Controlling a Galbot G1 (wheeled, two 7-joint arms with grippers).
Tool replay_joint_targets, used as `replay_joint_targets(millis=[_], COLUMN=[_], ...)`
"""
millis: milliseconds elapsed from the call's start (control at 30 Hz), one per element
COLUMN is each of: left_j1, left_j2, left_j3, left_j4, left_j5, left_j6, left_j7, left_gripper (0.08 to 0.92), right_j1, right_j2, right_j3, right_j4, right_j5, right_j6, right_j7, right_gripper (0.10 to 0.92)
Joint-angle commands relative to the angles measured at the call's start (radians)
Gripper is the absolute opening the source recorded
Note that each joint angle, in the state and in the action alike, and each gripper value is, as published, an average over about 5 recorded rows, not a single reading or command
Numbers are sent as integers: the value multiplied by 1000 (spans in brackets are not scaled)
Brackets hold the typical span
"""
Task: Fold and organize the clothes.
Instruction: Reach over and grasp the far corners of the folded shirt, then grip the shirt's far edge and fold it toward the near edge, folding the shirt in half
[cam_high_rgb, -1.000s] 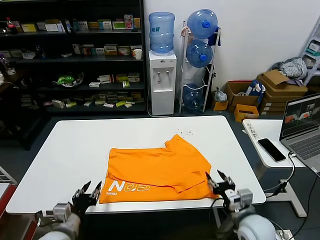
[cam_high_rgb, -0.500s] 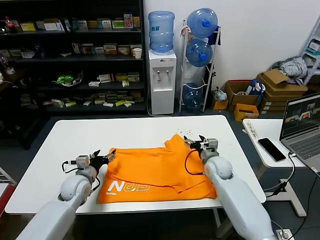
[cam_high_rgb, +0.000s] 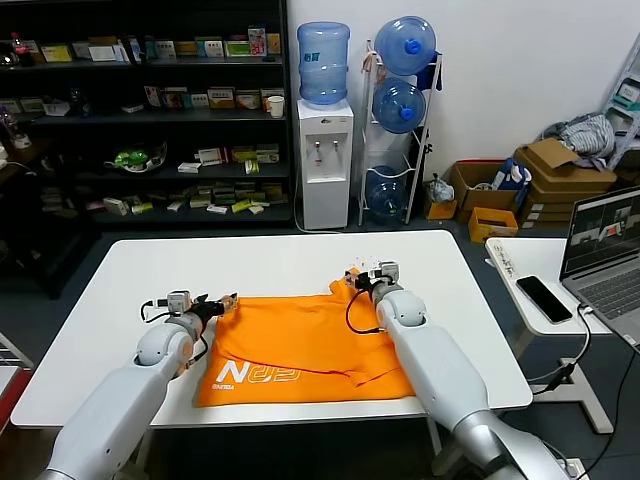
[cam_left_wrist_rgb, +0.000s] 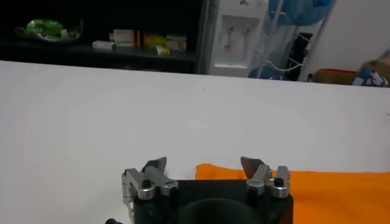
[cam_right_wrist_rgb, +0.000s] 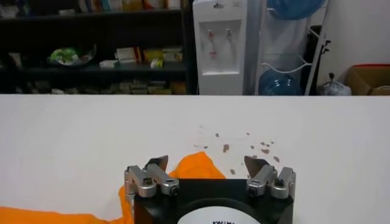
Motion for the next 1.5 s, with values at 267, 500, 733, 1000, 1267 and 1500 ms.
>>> replay_joint_targets(millis=[267,500,733,1000,1267,1500], left_j1=[-59,-54,-40,44,209,379], left_j2=[-19,-24,-27,-2,47,78], left_j3=[57,65,52,2,-87,-149], left_j4=[78,82,74,-37,-276,-464], left_j5=[25,39,55,103,130,163], left_j6=[15,4,-59,-110,-126,-137], left_j7=[-1,-3,-5,-7,-29,-47], left_gripper=[772,570,353,135,98,98], right_j1=[49,35,22,-37,-207,-424], right_j2=[39,31,30,-18,-158,-325], right_j3=[-14,-24,-28,-28,-36,-18], right_j4=[-140,-116,-89,54,452,796], right_j5=[-30,-15,0,33,113,176], right_j6=[-37,-40,-4,69,26,-52], right_j7=[-26,-33,-31,-3,90,165], right_gripper=[731,532,324,134,125,125])
